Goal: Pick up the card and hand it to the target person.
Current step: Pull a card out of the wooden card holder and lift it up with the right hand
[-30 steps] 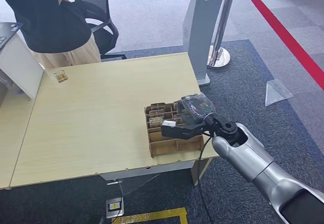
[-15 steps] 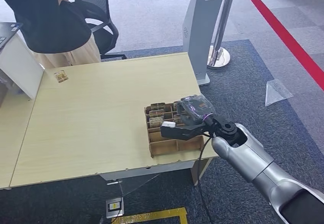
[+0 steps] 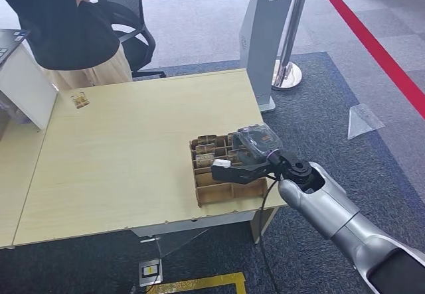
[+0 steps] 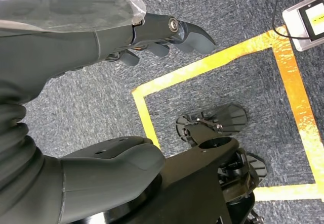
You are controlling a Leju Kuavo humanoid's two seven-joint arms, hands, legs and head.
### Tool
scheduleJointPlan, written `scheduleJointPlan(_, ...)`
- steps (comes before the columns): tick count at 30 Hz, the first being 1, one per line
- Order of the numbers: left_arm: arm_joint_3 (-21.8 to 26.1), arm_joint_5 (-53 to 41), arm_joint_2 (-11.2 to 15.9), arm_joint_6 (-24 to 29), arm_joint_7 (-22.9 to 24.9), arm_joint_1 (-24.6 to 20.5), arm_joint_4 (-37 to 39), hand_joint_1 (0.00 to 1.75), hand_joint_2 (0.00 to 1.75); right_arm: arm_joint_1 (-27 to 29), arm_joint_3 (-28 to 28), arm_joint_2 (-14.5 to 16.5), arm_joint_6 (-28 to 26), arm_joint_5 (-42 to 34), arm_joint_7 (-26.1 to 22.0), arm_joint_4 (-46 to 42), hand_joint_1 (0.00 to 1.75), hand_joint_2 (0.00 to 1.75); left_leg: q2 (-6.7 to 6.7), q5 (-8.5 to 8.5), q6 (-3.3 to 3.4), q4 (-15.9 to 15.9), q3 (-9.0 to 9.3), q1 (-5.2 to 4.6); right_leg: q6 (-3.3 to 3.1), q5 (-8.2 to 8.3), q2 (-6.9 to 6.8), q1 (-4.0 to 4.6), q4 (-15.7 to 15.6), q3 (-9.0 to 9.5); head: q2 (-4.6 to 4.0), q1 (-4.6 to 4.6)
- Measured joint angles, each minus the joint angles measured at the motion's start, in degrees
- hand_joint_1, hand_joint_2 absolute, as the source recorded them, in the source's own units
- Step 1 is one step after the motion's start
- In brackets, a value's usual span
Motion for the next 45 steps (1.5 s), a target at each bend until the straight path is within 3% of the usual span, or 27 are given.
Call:
scheduleJointPlan(28, 0.0, 0.3, -0.2, -0.4, 0.0, 0.0, 0.0, 0.0, 1.75, -0.1, 1.0, -0.1, 0.6, -0.2, 0.0, 0.8, 0.8, 1.75, 0.0, 0.0, 0.0, 0.0, 0.0, 0.0, 0.0, 0.0, 0.0, 0.0, 0.0, 0.01, 0.0, 0.0)
scheduleJointPlan(39, -0.2, 0.5, -0.2, -0.4, 0.0, 0.0, 0.0, 0.0, 1.75, -0.3, 1.5, -0.1, 0.6, -0.2, 0.0, 1.4, 0.86, 1.75, 0.0, 0.0, 0.0, 0.0, 0.0, 0.0, 0.0, 0.0, -0.01, 0.0, 0.0, 0.02, 0.0, 0.0)
scheduleJointPlan(45, -0.4, 0.5, -0.2, -0.1, 0.0, 0.1, 0.0, 0.0, 1.75, -0.5, 1.6, -0.1, 0.6, -0.2, -0.1, 1.5, 1.01, 1.75, 0.0, 0.0, 0.0, 0.0, 0.0, 0.0, 0.0, 0.0, -0.01, 0.0, 0.0, 0.02, 0.0, 0.0)
